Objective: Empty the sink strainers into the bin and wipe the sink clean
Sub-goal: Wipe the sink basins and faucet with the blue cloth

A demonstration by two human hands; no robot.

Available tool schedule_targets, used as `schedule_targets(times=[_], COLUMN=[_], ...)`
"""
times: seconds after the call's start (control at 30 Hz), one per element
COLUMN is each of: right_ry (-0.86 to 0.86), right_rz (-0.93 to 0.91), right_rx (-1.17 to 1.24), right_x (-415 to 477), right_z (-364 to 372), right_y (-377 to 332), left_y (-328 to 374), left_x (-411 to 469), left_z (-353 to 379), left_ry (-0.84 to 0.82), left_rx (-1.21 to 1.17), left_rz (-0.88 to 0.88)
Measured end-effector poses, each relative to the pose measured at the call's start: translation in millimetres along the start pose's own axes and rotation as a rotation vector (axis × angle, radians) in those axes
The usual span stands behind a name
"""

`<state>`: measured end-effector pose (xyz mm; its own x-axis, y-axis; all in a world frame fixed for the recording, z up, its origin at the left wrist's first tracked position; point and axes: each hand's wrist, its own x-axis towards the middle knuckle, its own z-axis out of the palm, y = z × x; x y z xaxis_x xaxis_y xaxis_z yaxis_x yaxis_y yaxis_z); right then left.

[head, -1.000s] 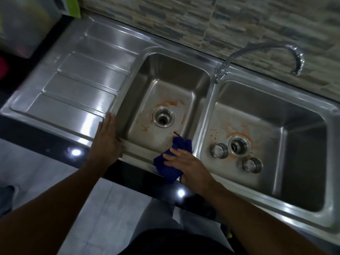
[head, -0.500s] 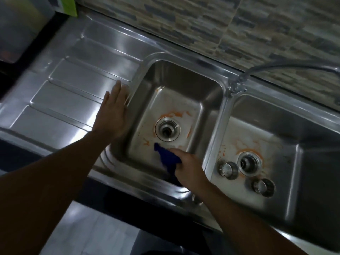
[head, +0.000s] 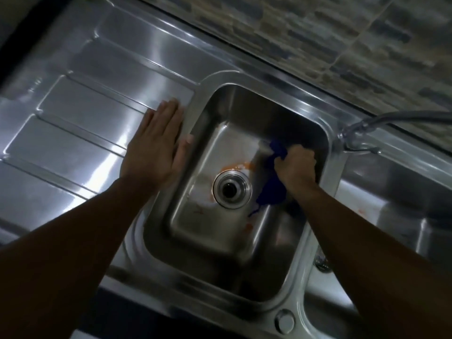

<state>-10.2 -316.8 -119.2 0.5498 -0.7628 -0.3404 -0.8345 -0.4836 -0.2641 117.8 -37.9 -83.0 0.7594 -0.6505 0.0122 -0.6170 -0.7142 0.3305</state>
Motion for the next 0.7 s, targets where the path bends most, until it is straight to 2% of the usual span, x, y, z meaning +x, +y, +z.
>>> schedule_targets(times=[0.13,0.17,0.3,0.37,0.47,0.6,0.7], right_ry=[0.016,0.03,0.124,0.095,0.142,0.072,0.005], right_rz=[0.143,0.115,-0.142,-0.16,-0.152,-0.425,-0.499], right_rx=[0.245,0.259,-0.054,-0.049,-0.046,0.025,0.04], right_x=[2.0,-4.2,-32.3,-32.4,-23.6,-11.7,-6.7], right_z=[41.9,55.2,106.5,126.5,140.1,155.5,163.2], right_y=[-8.5,-10.0,-9.2,-9.5,-31.7,-89.5,-97.3], left_y=[-2.0,-2.5,-4.4,-4.2,-2.4,-0.7,-1.0], left_x=[1.1,1.3,1.4,1.5,2.1,2.7,2.0], left_z=[4.6,5.8,9.8,10.9,9.5,6.7,5.4], left_ry=[0.034,0.045,0.072,0.086,0.087,0.048,0.045], left_rx=[0.024,0.024,0.025,0.032,0.035,0.031,0.03], left_rz=[0.011,0.013,0.02,0.027,0.032,0.032,0.039])
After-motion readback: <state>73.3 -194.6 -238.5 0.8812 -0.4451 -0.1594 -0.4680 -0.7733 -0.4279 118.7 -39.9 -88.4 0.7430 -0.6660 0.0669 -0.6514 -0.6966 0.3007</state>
